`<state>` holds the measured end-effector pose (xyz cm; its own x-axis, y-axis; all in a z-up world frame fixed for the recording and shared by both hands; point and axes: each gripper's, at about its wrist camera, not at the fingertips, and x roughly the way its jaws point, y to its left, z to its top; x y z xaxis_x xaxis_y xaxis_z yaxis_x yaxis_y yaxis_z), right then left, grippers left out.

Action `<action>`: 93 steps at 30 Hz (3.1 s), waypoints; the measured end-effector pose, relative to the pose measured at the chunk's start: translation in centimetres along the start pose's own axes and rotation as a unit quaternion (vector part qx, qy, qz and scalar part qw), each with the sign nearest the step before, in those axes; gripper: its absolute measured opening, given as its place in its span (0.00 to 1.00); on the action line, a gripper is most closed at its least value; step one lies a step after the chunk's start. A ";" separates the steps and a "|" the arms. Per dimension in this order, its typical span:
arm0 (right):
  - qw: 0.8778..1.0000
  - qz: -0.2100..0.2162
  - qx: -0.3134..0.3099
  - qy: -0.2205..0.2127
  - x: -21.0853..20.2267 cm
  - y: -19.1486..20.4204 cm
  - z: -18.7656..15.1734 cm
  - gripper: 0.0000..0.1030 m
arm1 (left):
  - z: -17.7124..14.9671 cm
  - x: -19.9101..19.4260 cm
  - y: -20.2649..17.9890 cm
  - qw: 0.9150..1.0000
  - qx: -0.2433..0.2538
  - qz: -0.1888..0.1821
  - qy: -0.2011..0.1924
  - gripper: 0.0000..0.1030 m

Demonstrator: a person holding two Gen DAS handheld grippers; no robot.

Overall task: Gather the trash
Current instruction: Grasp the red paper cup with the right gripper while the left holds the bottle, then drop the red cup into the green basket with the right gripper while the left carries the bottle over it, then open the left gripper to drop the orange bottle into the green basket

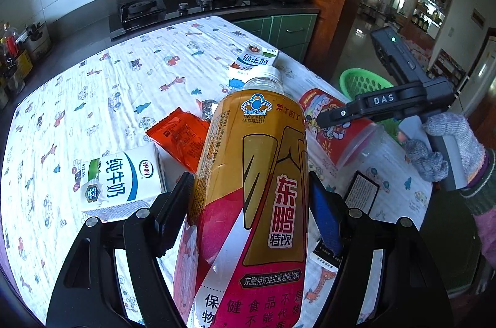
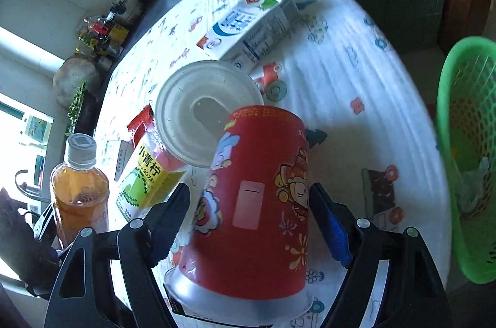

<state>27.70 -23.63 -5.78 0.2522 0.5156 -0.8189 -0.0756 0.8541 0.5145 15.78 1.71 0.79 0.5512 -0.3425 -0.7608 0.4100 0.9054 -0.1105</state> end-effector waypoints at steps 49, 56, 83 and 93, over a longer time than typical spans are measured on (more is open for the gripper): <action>0.948 -0.226 0.072 -0.213 -14.6 -23.6 -3.4 0.70 | 11.5 11.1 -20.0 0.989 0.082 -0.122 0.022 0.69; 0.933 -0.250 0.037 -0.257 -17.1 -21.8 -6.2 0.78 | 12.4 14.4 -23.9 0.985 0.104 -0.130 0.043 0.69; 0.923 -0.234 0.064 -0.298 -21.4 -22.9 -14.5 0.81 | 12.4 20.1 -30.5 0.970 0.156 -0.153 0.104 0.77; 0.926 -0.220 0.038 -0.304 -21.1 -19.3 -14.7 0.83 | 10.9 14.6 -25.6 0.982 0.111 -0.137 0.062 0.77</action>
<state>9.62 -49.99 -2.19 0.7415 -0.0345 -0.6701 0.2252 0.9535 0.2002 21.27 -29.18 -0.49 0.3109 -0.5211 -0.7949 0.6870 0.7012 -0.1909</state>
